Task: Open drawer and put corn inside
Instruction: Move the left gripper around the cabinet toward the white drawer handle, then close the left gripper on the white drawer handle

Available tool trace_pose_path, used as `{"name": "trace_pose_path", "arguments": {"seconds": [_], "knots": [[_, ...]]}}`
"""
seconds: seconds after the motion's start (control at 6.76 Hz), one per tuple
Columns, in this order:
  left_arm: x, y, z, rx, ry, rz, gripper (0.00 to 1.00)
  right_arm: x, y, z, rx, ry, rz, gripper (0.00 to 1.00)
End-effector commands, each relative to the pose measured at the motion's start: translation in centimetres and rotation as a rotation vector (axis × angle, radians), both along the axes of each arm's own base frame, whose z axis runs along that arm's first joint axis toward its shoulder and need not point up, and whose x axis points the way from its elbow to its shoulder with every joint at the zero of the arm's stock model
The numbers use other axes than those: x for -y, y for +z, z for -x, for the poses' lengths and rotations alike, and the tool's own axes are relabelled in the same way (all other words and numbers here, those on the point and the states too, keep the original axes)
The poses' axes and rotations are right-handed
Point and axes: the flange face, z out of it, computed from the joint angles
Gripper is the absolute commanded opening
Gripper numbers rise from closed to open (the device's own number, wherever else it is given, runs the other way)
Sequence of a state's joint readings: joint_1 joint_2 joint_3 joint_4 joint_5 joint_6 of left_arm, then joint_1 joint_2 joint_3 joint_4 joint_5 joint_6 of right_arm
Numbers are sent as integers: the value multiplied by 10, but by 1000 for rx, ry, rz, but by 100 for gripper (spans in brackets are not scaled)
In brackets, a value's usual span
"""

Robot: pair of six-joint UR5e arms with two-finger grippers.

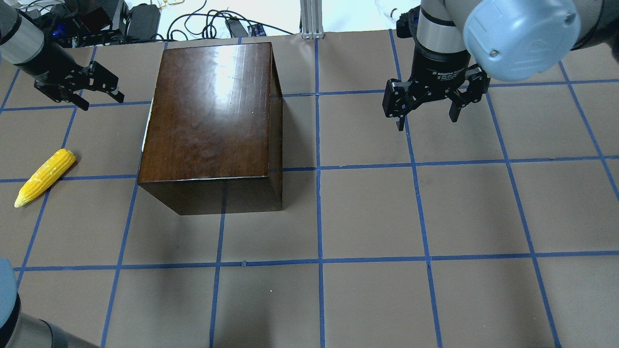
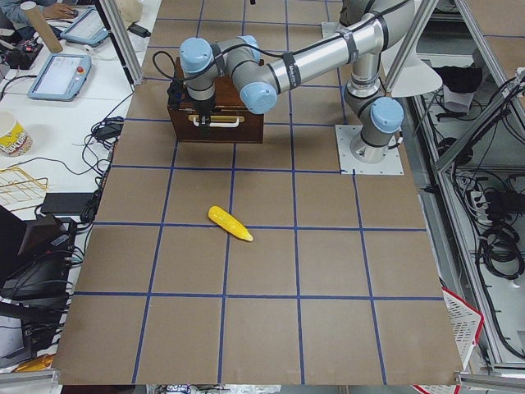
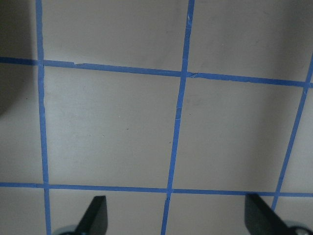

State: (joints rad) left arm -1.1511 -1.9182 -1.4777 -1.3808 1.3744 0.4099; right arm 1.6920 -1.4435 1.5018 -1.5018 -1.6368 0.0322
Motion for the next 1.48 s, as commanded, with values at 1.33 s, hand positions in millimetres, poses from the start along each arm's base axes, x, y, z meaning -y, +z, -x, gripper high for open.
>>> {"name": "trace_pose_path", "arguments": {"seconds": [1.33], "knots": [[-2,-87,16,-191,-34,-84,100,0,0,0,0,2,0,100]]}}
